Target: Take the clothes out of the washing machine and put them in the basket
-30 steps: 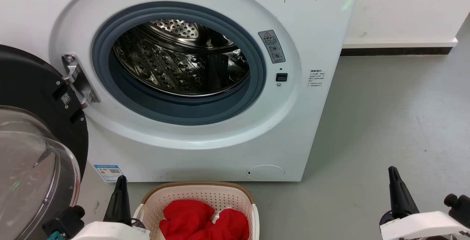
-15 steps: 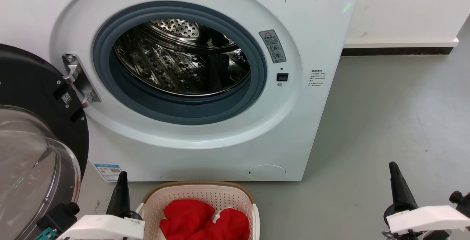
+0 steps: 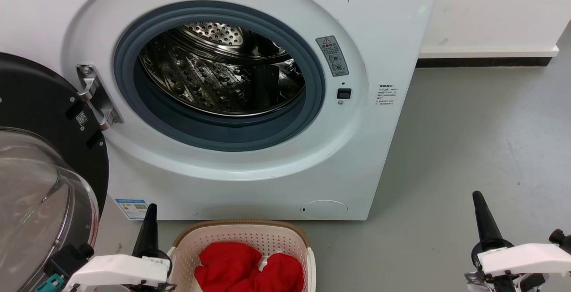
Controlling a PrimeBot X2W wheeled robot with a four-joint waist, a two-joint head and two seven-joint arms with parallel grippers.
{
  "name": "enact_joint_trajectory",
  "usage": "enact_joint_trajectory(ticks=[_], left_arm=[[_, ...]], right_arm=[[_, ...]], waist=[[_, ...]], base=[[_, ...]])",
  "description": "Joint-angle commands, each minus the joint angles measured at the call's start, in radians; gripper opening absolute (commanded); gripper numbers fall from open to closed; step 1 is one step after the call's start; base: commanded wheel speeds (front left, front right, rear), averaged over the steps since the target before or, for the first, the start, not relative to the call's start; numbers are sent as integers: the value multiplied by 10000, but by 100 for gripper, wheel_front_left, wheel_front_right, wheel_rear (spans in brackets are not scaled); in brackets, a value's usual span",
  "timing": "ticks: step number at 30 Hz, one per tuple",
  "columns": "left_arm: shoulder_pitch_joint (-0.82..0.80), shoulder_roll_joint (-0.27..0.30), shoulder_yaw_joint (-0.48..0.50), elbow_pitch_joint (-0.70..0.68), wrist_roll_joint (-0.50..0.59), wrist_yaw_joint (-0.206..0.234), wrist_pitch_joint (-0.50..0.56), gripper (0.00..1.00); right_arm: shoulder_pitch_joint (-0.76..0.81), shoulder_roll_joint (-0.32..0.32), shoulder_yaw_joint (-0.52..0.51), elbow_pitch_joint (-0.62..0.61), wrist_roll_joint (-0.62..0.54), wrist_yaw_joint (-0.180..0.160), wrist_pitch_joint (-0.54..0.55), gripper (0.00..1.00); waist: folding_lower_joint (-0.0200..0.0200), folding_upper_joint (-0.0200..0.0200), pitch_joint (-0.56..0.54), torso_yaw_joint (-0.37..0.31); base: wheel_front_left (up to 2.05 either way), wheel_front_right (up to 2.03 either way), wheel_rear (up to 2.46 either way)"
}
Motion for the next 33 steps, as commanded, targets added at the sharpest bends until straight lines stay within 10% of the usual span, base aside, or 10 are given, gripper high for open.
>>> enact_joint_trajectory(ticks=[1,33], left_arm=[[-265,12,61,-38,-343,-67,85,0],[-788,13,212,434,-3482,-301,859,0]], right_arm=[[-240,-63,-29,-36,346,0,79,0],[-641,-56,-186,176,3334,-2,865,0]], waist=[[-2,0,1,3],[-2,0,29,56]], base=[[0,0,0],[0,0,0]])
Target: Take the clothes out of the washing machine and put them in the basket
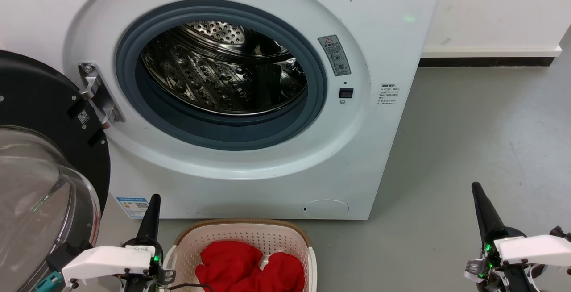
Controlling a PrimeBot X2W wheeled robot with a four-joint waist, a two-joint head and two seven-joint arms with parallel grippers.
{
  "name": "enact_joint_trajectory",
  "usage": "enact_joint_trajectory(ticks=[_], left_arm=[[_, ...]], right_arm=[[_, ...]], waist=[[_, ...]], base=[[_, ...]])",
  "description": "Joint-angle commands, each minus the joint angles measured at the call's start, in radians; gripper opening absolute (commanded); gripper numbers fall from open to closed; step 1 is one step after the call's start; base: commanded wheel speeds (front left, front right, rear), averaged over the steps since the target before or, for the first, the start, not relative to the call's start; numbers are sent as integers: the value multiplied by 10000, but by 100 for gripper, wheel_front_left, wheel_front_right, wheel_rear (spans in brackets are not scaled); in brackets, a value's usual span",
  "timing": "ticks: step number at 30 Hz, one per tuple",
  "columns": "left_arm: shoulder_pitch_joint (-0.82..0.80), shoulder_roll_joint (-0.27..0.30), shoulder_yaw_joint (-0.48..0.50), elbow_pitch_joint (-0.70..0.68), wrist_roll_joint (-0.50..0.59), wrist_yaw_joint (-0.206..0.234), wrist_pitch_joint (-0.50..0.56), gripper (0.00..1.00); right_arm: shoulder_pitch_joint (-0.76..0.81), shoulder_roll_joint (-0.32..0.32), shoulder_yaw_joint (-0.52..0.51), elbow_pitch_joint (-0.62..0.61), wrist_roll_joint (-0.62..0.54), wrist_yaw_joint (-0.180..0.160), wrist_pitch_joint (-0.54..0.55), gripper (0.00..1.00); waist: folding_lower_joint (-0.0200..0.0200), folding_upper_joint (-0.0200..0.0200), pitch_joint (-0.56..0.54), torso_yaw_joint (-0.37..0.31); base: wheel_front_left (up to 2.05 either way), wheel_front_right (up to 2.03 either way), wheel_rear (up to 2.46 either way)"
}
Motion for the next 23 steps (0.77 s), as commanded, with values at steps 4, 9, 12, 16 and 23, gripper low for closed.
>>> enact_joint_trajectory(ticks=[4,9,12,16,23], left_arm=[[-260,10,39,35,-462,-85,106,0],[-338,10,63,102,-876,-114,213,0],[-379,9,74,138,-1127,-136,270,0],[-425,9,94,186,-1430,-152,347,0],[-503,8,124,271,-1965,-191,475,0]], right_arm=[[-283,-45,-42,9,453,-2,118,0],[-321,-41,-64,39,854,-2,234,0],[-331,-39,-79,59,1083,-2,292,0],[-370,-36,-96,82,1386,-2,369,0],[-464,-30,-127,123,1884,-3,518,0]], waist=[[0,-1,4,7],[0,-1,8,16],[0,-1,11,21],[0,-1,14,28],[0,-1,20,40]], base=[[0,0,0],[0,0,0],[0,0,0],[0,0,0],[0,0,0]])
